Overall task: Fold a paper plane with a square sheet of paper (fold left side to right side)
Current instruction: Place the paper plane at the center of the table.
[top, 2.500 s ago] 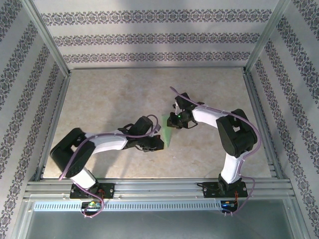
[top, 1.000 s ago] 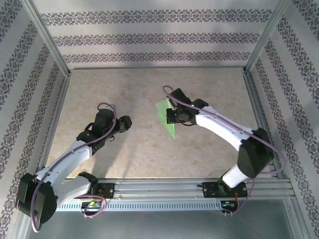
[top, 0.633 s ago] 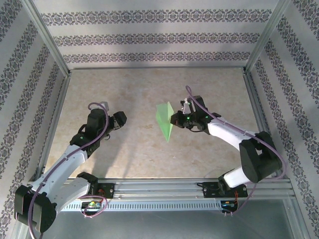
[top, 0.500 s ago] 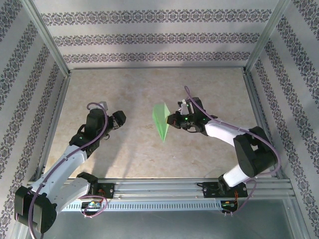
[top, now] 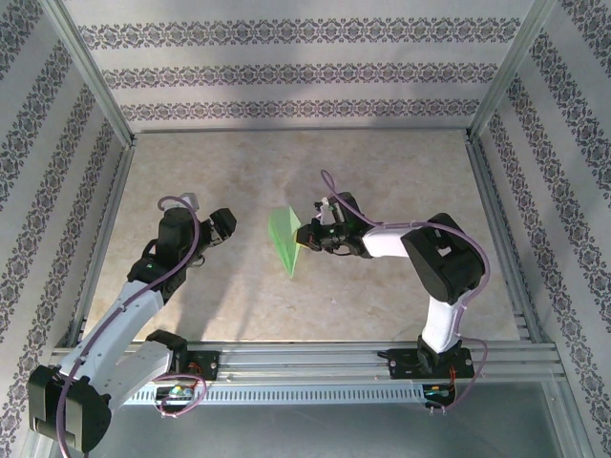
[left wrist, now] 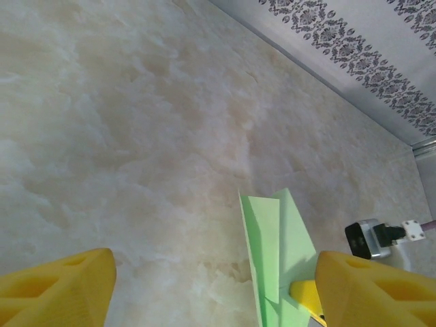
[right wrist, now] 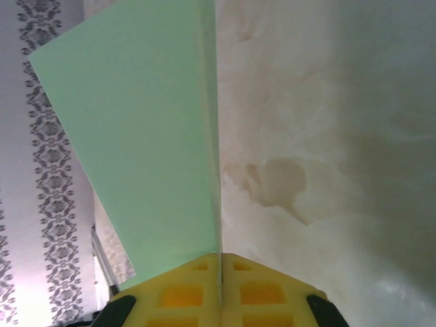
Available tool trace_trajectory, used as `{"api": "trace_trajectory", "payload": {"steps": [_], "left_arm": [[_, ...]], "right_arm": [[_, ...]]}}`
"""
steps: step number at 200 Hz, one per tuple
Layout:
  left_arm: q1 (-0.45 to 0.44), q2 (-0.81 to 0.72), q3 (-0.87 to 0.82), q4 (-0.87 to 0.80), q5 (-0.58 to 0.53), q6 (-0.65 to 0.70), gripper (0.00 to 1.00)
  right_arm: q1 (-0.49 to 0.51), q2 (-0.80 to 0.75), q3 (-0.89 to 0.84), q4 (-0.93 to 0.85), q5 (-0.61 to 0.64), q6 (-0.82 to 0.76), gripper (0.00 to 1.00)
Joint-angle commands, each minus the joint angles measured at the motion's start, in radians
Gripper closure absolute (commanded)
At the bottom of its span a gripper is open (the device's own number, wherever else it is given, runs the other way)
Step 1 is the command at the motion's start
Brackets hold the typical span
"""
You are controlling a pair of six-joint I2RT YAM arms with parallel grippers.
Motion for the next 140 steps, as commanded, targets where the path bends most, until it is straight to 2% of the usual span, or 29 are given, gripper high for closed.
{"api": "trace_trajectory", "payload": {"steps": [1,64,119,140], "left_arm": [[0.019,-0.014,0.009,-0.041,-0.009,0.019,0.21],[0.024,-0.013,0.01,-0.055,-0.003,0.024,0.18],[0.028,-0.008,0.001,-0.049,0.011,0.021,0.18],[0.028,-0.008,0.003,-0.05,0.012,0.026,0.18]], "right_arm": [[0.003,0.036,0.025,0.038,0.034,-0.013,1.0],[-0.021,0.064,-0.011,0.044,0.098,-0.019,1.0],[-0.025,0.025,-0.04,0.016,0.12,-0.045,0.89],[-0.025,-0.01,-0.048,-0.02,0.142,-0.063,0.82]]}}
